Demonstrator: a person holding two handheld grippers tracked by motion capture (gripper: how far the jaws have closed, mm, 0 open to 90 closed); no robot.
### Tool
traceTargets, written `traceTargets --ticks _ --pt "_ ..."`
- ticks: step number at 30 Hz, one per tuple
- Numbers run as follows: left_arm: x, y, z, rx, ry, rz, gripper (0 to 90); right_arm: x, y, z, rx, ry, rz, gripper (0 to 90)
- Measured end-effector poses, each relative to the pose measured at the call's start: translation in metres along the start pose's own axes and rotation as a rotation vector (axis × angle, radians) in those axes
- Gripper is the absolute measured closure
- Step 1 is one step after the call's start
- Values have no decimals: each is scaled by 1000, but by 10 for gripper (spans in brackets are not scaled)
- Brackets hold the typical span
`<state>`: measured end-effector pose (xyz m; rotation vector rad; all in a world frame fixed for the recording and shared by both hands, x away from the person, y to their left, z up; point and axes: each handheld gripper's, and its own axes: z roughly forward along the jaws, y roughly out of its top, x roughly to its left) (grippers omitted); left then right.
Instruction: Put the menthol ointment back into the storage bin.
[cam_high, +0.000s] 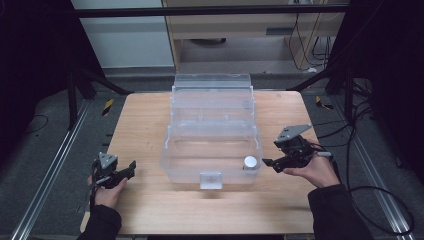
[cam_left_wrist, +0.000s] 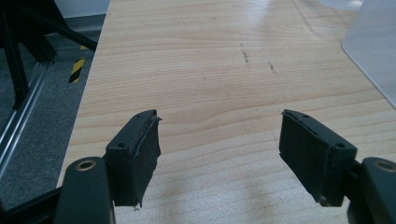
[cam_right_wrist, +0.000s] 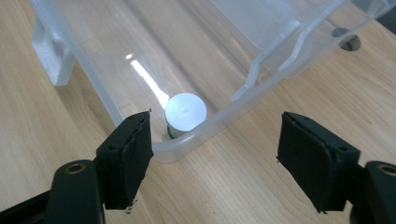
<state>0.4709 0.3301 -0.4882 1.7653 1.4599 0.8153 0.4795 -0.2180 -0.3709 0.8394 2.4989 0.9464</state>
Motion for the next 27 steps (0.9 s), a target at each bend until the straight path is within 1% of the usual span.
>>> traceTargets --ticks 1,5,7,10,12,14,16,20,22,23,25,27 --pt "0 0 0 -3 -3 -1 296 1 -5 0 -21 -6 15 242" --pt "-1 1 -1 -11 -11 -3 326 3 -23 0 -55 -27 57 208" --pt "-1 1 -2 -14 -15 -3 344 2 -31 0 -76 -45 85 197" --pt "-1 1 -2 -15 -29 -5 373 0 -41 0 -114 -68 138 181" --pt "-1 1 -2 -17 -32 -7 388 -2 -50 1 -140 -95 179 173" --pt "0 1 -3 -19 -32 -9 396 -5 -59 2 -162 -132 222 173" --pt "0 1 -3 -22 -33 -12 403 -7 -67 4 -177 -158 262 173" --pt "1 1 -4 -24 -31 -14 414 -11 -83 10 -203 -182 332 179" --pt "1 1 -4 -22 -29 -15 415 -13 -90 13 -200 -193 337 181" --pt "1 1 -4 -21 -28 -14 415 -13 -93 14 -193 -198 348 182" --pt "2 1 -4 -17 -29 -12 414 -15 -101 16 -209 -218 362 184" --pt "2 1 -4 -18 -30 -11 413 -17 -110 18 -227 -230 392 183"
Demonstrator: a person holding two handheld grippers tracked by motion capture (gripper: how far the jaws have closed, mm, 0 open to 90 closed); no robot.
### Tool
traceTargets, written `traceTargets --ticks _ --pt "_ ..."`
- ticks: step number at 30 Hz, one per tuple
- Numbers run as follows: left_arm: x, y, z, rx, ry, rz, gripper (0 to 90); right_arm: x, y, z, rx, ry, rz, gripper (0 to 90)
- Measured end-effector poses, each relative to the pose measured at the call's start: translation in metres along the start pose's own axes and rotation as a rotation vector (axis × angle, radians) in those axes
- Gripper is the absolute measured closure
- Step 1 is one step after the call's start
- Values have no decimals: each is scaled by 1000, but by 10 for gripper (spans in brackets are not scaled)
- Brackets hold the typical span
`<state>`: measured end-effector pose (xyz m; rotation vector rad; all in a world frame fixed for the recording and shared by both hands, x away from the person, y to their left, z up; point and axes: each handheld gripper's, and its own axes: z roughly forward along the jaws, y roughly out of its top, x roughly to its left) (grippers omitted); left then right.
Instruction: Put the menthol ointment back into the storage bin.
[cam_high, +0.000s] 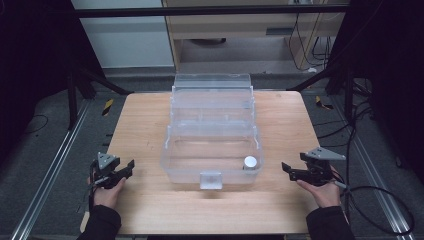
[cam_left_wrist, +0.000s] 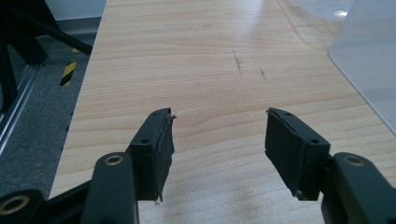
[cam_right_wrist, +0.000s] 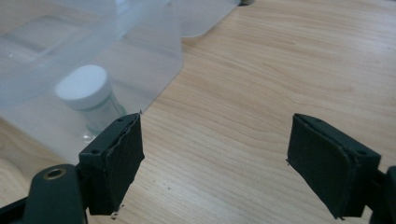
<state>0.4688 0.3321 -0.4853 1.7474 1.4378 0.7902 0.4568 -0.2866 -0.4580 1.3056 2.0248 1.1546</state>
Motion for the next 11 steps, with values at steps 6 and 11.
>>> traceTargets --ticks 6,11 --pt "0 -1 1 3 8 5 394 -17 -20 1 -19 -63 63 149" --pt "2 0 1 0 10 1 379 -26 -28 1 -56 -103 100 146"
